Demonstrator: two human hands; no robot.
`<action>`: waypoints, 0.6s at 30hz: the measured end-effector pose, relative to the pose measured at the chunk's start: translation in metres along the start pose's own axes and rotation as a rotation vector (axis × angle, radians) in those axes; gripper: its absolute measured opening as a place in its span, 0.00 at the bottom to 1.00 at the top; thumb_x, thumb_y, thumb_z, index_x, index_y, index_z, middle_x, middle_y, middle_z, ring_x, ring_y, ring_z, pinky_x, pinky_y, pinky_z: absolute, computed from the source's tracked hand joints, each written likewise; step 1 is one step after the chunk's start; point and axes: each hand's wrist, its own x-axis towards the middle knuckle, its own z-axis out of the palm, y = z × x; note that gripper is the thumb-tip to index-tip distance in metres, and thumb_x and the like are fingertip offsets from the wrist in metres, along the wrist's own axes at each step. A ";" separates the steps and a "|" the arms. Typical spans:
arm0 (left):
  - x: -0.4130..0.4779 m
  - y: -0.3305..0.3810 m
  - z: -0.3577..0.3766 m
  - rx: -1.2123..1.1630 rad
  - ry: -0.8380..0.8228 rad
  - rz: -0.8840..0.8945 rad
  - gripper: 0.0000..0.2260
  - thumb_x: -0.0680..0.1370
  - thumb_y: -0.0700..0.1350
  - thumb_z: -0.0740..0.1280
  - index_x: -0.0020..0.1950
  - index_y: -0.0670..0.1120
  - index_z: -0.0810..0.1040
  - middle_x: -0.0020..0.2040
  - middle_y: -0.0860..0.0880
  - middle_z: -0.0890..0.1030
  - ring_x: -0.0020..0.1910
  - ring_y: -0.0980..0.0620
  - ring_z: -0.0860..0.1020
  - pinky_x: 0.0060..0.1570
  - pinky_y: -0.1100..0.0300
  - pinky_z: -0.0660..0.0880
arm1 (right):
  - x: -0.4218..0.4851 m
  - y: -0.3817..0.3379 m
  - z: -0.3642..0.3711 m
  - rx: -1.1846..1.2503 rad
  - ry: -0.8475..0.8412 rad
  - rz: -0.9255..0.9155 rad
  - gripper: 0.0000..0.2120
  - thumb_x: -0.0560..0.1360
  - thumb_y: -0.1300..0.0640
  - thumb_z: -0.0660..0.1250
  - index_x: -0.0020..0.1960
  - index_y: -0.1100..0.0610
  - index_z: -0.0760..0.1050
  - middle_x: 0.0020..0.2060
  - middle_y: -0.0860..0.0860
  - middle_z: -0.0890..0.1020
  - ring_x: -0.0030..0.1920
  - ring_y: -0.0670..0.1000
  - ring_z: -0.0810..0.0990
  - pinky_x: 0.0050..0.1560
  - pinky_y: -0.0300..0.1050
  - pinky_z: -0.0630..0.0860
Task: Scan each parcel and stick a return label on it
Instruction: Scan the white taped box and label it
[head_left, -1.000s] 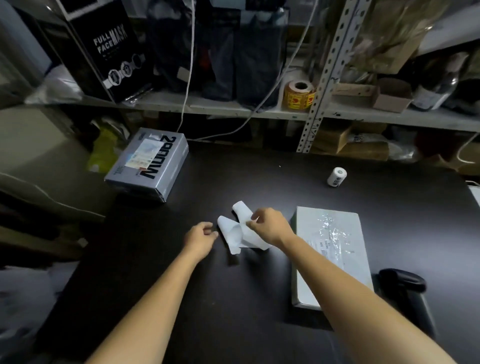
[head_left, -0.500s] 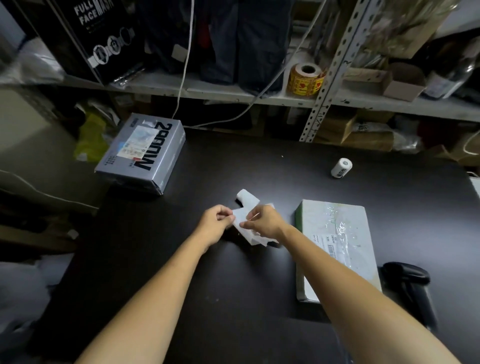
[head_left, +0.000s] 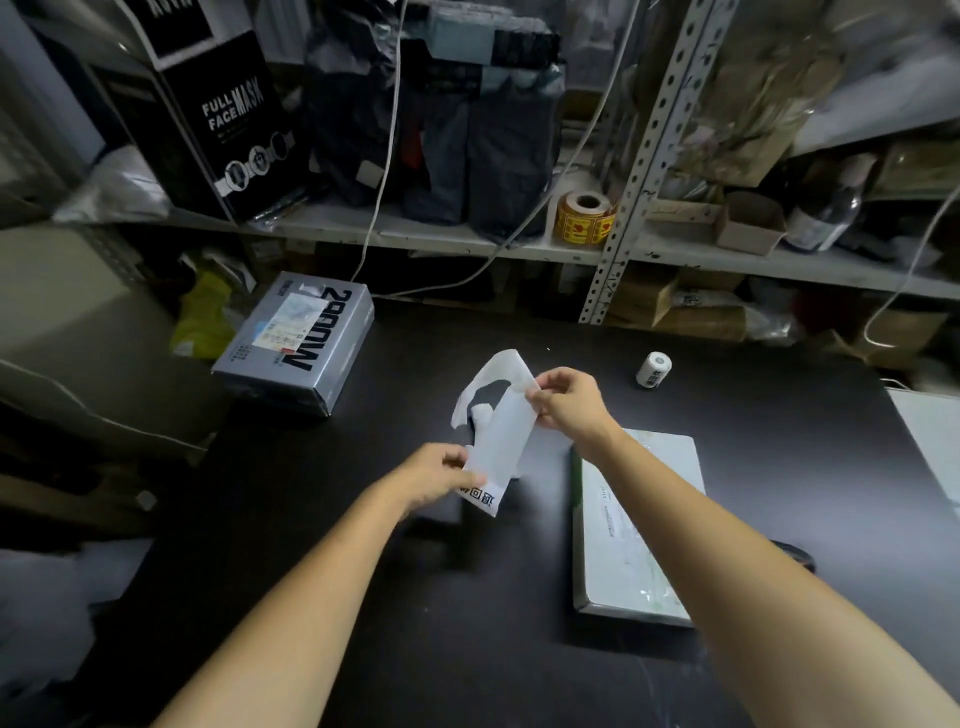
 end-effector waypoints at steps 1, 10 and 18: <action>-0.003 0.000 -0.001 0.025 -0.014 -0.010 0.04 0.73 0.42 0.75 0.42 0.49 0.81 0.36 0.58 0.83 0.33 0.67 0.78 0.35 0.75 0.70 | 0.000 -0.003 -0.006 0.010 0.027 -0.014 0.06 0.75 0.68 0.69 0.44 0.59 0.75 0.37 0.53 0.79 0.35 0.47 0.79 0.32 0.39 0.79; -0.021 -0.005 -0.034 0.138 0.088 -0.030 0.05 0.74 0.37 0.72 0.40 0.44 0.78 0.42 0.47 0.80 0.44 0.53 0.76 0.46 0.66 0.69 | 0.006 -0.014 -0.036 -0.044 0.189 -0.047 0.10 0.75 0.67 0.68 0.54 0.58 0.76 0.42 0.55 0.80 0.39 0.51 0.81 0.36 0.42 0.80; -0.021 -0.006 -0.023 0.157 -0.006 -0.011 0.14 0.73 0.49 0.75 0.57 0.50 0.81 0.46 0.51 0.81 0.48 0.53 0.79 0.55 0.62 0.73 | 0.006 -0.015 -0.009 -0.063 0.076 -0.098 0.07 0.75 0.67 0.69 0.47 0.55 0.78 0.43 0.55 0.81 0.44 0.54 0.81 0.46 0.53 0.82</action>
